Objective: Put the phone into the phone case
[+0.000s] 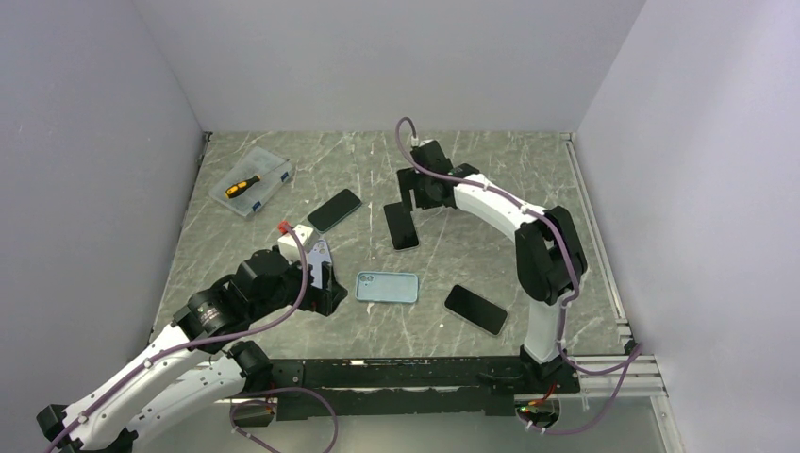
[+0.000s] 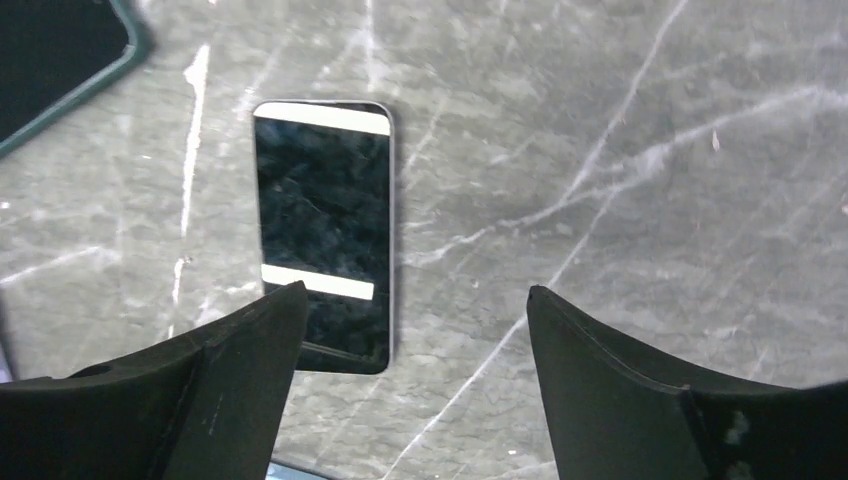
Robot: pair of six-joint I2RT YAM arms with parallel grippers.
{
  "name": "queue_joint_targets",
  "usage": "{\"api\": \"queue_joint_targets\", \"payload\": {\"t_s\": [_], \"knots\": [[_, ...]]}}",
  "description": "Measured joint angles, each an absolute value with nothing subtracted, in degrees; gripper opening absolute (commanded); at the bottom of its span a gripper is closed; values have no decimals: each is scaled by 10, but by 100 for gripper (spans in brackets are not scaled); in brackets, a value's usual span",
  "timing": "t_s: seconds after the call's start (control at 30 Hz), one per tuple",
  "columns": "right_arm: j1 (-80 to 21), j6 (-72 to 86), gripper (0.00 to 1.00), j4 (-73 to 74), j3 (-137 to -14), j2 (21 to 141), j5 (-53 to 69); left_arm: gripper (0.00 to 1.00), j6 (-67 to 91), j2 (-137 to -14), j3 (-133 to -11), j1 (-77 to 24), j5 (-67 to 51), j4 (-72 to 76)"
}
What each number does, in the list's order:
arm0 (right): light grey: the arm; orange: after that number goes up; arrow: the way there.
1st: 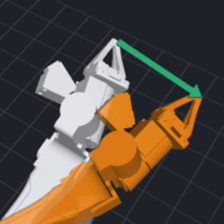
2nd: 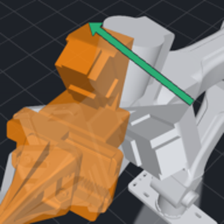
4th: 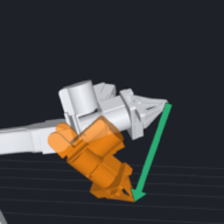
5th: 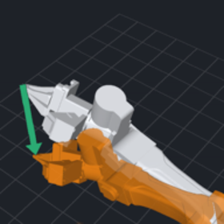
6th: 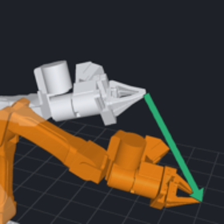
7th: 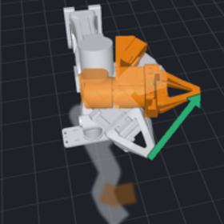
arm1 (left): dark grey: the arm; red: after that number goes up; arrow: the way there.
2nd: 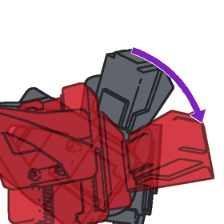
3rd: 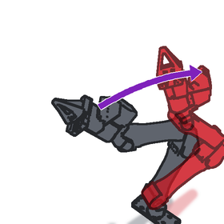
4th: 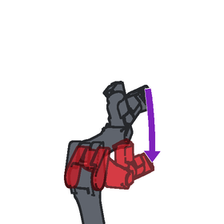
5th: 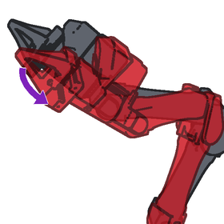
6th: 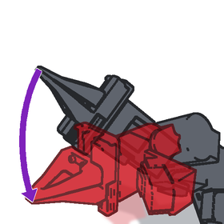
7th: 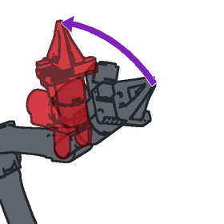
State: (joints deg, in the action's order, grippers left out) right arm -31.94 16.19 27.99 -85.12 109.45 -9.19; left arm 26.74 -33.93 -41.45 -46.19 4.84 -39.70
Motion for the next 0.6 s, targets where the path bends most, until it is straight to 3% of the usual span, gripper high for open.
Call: {"api": "queue_joint_targets", "payload": {"t_s": [0.1,0.6], "knots": [[-327,164,99,281,-870,1095,-83,99,268,-339,-415,-462,48,-397],[-367,162,100,294,-962,1207,-57,99,268,-335,-407,-462,48,-397]]}}
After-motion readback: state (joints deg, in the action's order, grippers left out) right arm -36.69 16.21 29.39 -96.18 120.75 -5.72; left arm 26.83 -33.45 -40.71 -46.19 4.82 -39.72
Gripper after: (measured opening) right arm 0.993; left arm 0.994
